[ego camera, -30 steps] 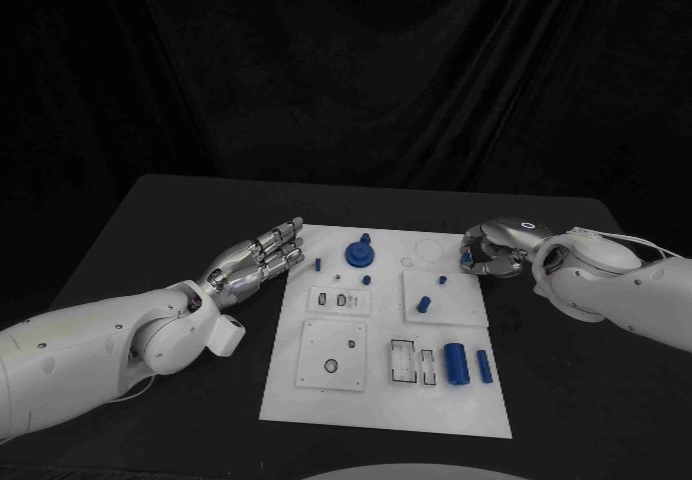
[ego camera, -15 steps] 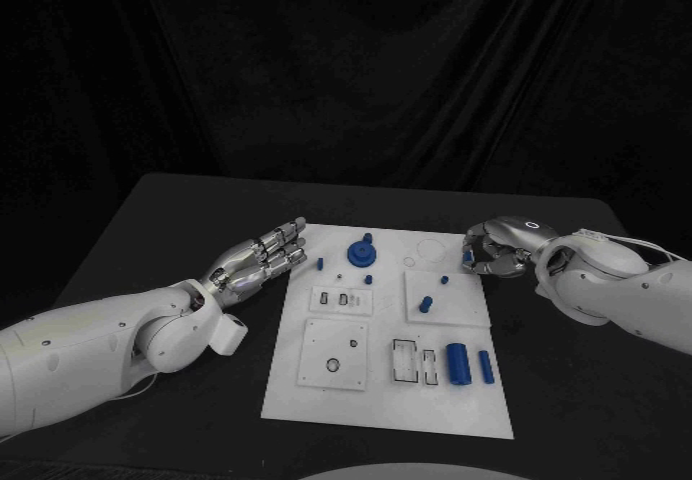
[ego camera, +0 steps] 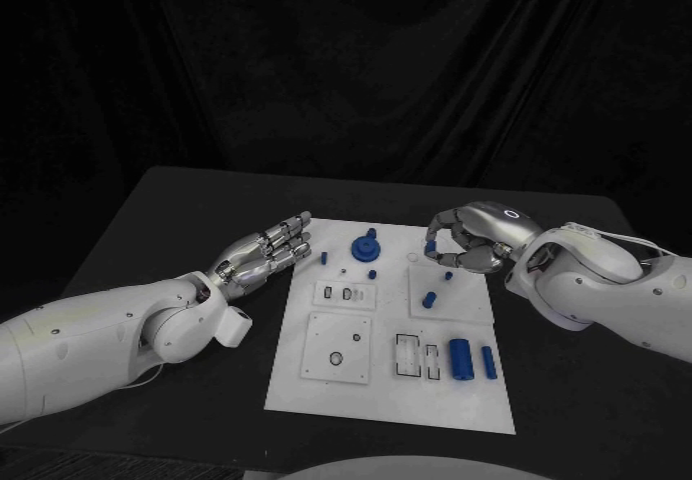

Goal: Assemble the parts on the task board

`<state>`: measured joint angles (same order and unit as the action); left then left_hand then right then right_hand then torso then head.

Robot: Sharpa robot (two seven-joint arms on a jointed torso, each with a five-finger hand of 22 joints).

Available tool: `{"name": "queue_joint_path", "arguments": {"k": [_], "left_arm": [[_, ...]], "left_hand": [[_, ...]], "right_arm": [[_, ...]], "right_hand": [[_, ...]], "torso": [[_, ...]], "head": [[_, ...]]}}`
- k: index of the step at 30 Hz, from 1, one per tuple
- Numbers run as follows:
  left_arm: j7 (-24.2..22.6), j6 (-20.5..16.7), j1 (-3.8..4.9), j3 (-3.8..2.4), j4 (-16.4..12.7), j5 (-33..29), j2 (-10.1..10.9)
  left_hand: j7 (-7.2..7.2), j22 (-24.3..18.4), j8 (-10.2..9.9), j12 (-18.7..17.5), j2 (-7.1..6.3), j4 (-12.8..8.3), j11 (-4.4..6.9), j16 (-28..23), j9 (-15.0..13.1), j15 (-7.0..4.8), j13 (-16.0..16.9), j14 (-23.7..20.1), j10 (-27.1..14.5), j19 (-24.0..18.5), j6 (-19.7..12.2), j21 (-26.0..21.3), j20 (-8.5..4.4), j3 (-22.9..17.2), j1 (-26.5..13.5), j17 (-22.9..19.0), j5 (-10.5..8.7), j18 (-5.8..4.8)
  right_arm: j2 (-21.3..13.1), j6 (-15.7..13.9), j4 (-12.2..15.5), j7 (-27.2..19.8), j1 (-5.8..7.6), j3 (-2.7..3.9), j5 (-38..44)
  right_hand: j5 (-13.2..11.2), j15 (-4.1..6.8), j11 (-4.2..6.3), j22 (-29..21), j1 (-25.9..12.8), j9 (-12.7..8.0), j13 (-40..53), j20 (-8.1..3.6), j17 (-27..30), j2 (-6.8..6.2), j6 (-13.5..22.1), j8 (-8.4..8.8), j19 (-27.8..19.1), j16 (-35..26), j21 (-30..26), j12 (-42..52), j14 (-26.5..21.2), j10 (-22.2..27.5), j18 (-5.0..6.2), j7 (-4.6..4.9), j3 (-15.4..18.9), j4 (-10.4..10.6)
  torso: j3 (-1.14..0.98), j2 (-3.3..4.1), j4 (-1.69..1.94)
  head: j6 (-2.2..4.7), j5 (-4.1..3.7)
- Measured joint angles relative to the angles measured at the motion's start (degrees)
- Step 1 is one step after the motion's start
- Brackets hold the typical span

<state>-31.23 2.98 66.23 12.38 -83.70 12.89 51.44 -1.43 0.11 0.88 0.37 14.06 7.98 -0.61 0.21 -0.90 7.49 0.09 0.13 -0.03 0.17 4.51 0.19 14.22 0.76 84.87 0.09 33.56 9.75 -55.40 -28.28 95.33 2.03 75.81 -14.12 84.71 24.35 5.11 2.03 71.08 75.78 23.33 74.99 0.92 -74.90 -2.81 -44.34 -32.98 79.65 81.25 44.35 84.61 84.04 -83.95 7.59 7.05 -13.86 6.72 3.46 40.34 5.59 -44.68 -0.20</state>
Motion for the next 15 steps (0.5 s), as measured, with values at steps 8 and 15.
{"name": "queue_joint_path", "arguments": {"k": [8,15], "left_arm": [[0.1,0.0,0.0,0.0,0.0,0.0,-0.2],[0.1,0.0,-0.01,0.01,0.0,0.0,-0.4]], "left_hand": [[0.0,0.0,0.0,0.0,0.0,0.0,0.0,0.0,0.0,0.0,0.0,0.0,0.0,0.0,0.0,0.0,0.0,0.0,0.0,0.0,0.0,0.0],[0.0,0.0,0.0,0.0,0.0,0.0,0.0,0.0,0.0,0.0,0.0,0.0,0.0,0.0,0.0,0.0,0.0,0.0,0.0,0.0,0.0,0.0]], "right_arm": [[5.4,0.6,0.0,0.1,-0.82,0.04,0.0],[10.8,2.5,-2.3,0.5,-2.69,-0.02,0.1]], "right_hand": [[-0.4,0.0,0.0,0.1,0.0,0.0,0.0,0.0,0.0,0.0,0.0,0.72,0.0,0.0,0.0,0.0,0.0,0.0,0.0,-0.01,-0.2,-0.2],[-0.8,0.0,-0.01,0.1,0.2,0.0,0.0,0.0,0.0,-0.23,-0.5,1.09,0.0,0.0,-0.3,0.0,0.0,0.0,0.0,0.1,-0.5,-0.5]], "torso": [[0.04,0.1,0.08],[0.04,0.32,0.25]], "head": [[-0.01,-0.23],[0.25,-0.41]]}}
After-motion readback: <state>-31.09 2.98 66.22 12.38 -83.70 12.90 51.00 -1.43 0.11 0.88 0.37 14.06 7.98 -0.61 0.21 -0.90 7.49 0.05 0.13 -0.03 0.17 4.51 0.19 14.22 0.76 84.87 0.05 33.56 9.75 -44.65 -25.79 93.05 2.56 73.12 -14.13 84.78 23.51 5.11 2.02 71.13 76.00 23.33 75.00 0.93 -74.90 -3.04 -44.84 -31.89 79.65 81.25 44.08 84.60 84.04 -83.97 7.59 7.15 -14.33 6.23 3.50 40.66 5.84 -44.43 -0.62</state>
